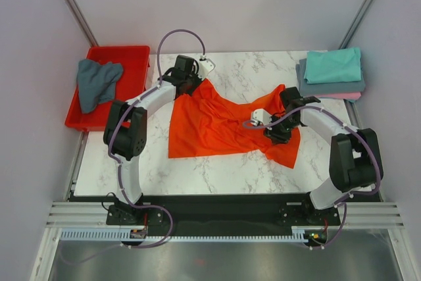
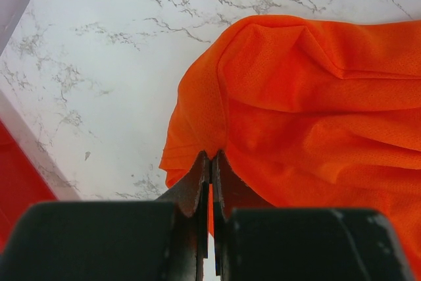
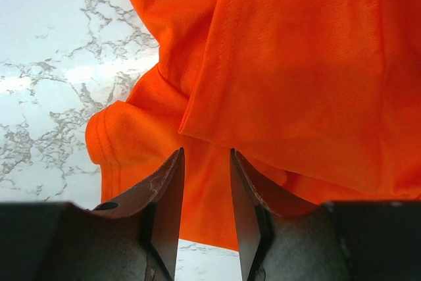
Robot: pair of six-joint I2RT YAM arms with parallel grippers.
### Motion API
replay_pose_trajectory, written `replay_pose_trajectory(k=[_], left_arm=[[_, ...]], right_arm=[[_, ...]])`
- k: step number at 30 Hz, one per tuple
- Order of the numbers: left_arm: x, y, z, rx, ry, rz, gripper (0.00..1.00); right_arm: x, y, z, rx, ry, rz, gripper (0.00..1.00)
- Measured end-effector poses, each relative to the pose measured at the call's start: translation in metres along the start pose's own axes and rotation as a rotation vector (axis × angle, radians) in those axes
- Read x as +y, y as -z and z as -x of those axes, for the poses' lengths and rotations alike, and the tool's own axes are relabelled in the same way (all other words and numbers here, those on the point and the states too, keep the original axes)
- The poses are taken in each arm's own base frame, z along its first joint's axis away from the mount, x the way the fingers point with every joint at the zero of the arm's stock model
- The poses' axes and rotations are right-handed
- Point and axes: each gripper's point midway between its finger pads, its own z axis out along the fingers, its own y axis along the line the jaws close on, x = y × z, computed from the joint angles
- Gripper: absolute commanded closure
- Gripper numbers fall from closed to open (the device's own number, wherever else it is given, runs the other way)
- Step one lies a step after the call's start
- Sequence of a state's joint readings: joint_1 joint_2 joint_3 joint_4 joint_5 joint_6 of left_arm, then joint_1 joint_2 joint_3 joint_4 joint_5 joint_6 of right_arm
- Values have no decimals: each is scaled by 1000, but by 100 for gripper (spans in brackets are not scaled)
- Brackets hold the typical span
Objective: Fold and stack the t-shirts
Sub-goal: Flatten the tshirt out
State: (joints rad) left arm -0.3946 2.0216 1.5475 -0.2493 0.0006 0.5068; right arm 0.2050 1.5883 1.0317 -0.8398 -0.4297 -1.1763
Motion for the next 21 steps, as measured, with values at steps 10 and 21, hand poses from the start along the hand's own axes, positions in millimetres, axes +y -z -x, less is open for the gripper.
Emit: replay_pose_trajectory(k=[10, 21], left_arm=[[3, 0, -1, 7, 0, 15, 98], [0, -1, -10, 28, -1, 18, 98]], right_arm=[[-6, -9, 1, 3, 15, 15, 59], [-3, -15, 11, 4, 76, 73, 58]])
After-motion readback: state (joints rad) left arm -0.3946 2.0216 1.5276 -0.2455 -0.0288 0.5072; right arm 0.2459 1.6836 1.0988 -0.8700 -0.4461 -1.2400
